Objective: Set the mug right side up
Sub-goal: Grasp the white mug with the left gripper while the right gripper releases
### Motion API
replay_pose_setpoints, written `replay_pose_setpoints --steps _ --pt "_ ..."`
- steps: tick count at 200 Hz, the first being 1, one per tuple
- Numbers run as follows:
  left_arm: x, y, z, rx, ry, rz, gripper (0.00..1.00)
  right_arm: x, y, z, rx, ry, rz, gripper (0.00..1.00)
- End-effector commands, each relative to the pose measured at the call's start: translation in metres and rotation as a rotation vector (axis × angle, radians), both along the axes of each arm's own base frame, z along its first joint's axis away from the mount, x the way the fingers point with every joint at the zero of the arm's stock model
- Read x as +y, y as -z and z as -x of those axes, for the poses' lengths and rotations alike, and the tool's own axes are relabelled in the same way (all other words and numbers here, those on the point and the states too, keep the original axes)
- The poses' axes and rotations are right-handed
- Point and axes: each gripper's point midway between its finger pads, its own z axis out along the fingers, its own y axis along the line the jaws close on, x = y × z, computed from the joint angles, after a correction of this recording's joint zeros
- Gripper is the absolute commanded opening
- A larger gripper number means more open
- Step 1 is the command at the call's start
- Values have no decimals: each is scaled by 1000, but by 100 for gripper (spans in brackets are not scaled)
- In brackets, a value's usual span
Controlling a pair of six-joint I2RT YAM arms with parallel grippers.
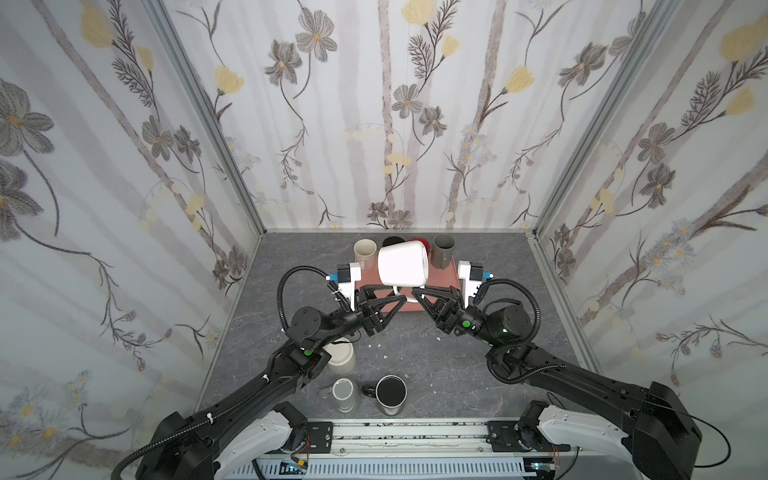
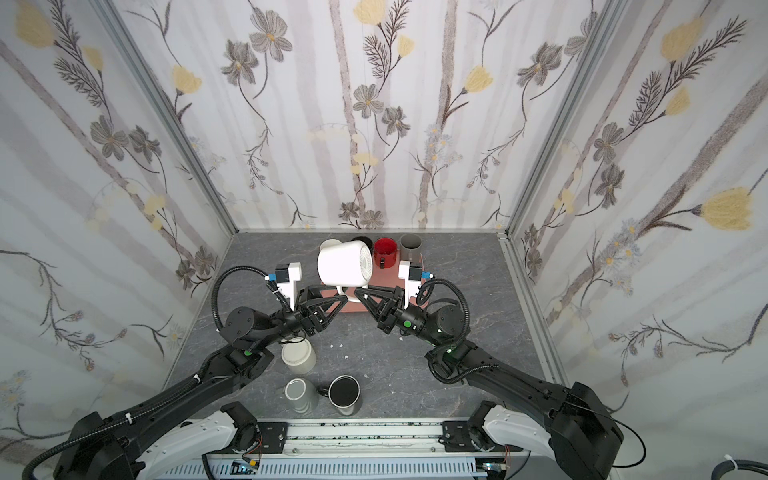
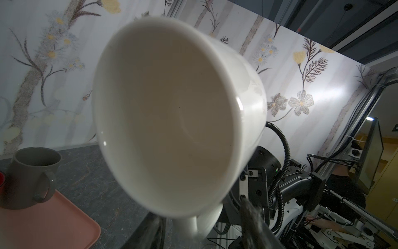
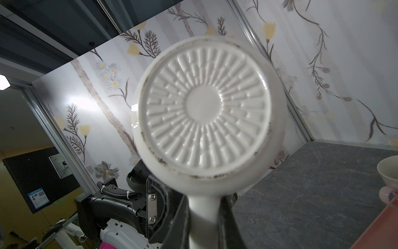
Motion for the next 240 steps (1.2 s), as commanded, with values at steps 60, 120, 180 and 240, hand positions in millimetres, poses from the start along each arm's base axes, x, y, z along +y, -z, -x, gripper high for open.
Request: replay_pose_setpoints --steps 60,120,180,240 --pt "3 -18 -2 -55 -31 31 26 -5 -23 14 -38 -31 -134 0" --pt "6 -11 -20 7 -138 -46 0 -8 -6 5 1 34 -85 42" --pt "39 56 -61 256 -448 -351 0 -50 41 -19 118 330 85 69" --pt "74 166 -90 557 -691 -747 0 -74 74 -24 188 435 162 70"
